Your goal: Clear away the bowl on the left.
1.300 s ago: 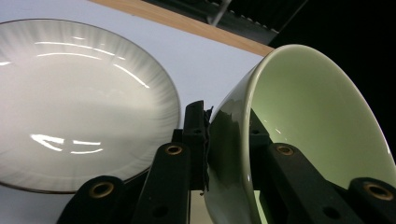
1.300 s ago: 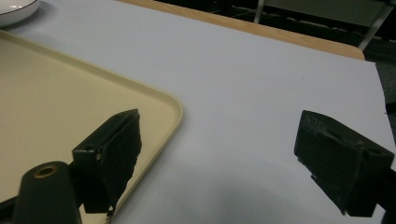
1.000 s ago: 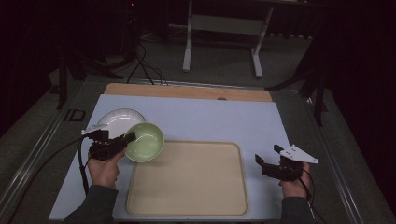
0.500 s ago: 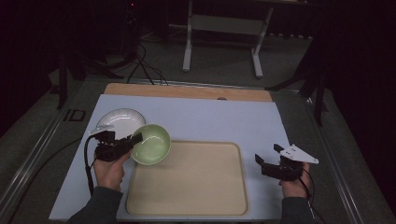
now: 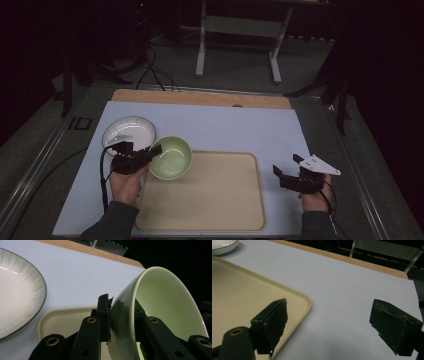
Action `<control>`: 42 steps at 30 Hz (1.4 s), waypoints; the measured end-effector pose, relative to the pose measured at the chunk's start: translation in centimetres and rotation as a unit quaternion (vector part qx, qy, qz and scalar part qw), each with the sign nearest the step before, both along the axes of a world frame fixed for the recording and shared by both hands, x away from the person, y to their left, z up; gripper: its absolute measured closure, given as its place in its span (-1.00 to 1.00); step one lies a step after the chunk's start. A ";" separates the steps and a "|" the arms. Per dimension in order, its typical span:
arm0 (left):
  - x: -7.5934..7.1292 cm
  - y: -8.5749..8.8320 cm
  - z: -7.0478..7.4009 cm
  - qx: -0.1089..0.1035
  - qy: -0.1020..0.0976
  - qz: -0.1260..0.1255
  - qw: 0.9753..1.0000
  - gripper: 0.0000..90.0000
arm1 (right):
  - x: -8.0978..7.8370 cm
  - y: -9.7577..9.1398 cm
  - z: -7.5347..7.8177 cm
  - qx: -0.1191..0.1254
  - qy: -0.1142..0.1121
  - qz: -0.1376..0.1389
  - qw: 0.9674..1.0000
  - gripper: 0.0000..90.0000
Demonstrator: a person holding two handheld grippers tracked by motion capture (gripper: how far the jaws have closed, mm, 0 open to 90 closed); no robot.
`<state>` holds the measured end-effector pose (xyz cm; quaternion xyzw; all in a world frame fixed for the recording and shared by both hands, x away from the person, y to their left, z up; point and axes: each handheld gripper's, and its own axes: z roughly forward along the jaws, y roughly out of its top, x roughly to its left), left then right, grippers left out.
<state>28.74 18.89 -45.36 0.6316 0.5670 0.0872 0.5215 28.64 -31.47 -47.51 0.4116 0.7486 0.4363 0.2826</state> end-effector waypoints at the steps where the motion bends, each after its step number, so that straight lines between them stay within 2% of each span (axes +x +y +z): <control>1: 0.0 -0.1 0.0 0.000 0.000 -0.002 1.000 0.71 | 0.0 0.0 0.0 0.000 0.000 0.000 1.000 -0.68; 18: 0.3 -2.1 -0.8 0.010 0.009 -0.024 1.000 0.70 | 0.0 0.0 0.0 -0.002 0.000 0.001 1.000 -0.68; 30: 0.3 -2.9 -1.1 0.014 0.011 -0.028 0.999 0.70 | 0.1 0.1 0.0 -0.002 0.001 0.002 1.000 -0.68; 42: 0.5 -3.9 -1.8 0.029 0.018 -0.039 0.999 0.70 | 0.1 0.1 0.0 -0.003 0.001 0.002 1.000 -0.68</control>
